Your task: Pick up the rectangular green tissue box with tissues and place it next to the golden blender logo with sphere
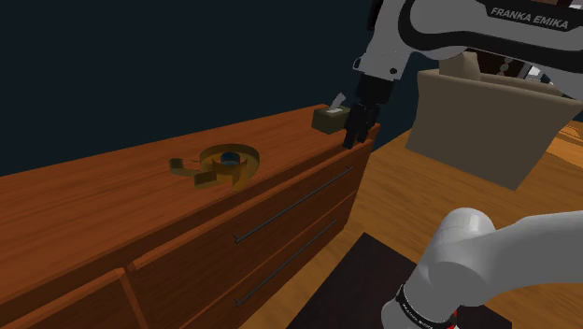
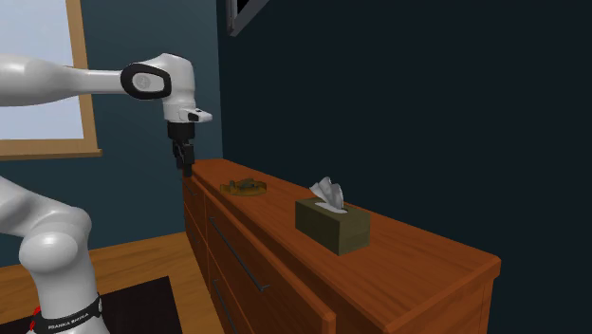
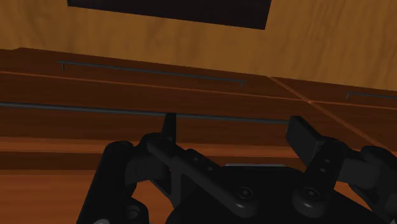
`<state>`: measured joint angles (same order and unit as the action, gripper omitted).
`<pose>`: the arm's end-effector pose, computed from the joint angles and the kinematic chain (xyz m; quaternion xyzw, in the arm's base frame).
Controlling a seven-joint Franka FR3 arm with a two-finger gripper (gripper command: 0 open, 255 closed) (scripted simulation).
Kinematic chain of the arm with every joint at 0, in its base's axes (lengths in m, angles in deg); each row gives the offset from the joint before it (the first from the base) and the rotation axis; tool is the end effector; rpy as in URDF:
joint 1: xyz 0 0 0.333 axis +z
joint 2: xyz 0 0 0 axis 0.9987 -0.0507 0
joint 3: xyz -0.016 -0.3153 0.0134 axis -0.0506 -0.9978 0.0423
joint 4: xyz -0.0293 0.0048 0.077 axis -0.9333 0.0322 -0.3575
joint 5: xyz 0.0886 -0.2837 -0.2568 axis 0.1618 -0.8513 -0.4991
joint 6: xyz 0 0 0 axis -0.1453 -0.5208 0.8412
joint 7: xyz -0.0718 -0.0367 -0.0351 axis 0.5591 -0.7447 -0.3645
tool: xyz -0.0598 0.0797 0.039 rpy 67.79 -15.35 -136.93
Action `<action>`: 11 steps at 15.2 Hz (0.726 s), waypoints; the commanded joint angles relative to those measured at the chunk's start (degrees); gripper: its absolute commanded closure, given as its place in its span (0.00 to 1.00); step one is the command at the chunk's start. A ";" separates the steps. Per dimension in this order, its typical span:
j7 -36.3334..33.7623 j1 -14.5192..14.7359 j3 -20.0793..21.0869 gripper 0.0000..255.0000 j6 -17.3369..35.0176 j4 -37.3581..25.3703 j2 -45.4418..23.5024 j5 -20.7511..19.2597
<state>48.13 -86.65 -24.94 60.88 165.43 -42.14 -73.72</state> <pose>0.2977 -0.0152 0.6232 -0.9965 -0.0375 -0.0119 0.0744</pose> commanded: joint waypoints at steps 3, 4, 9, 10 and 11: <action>0.09 -0.87 -1.49 0.00 1.96 -1.83 -3.10 -0.20; 0.14 -1.27 -2.24 0.00 2.88 -2.80 -4.66 -0.24; 0.47 -3.00 -6.11 0.00 6.85 -8.31 -12.49 0.13; 0.56 -3.30 -6.91 0.00 7.51 -9.52 -14.07 0.33; 0.66 -3.59 -7.72 0.00 8.13 -10.78 -15.65 0.57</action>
<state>48.89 -89.95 -31.94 68.71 156.22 -56.29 -73.40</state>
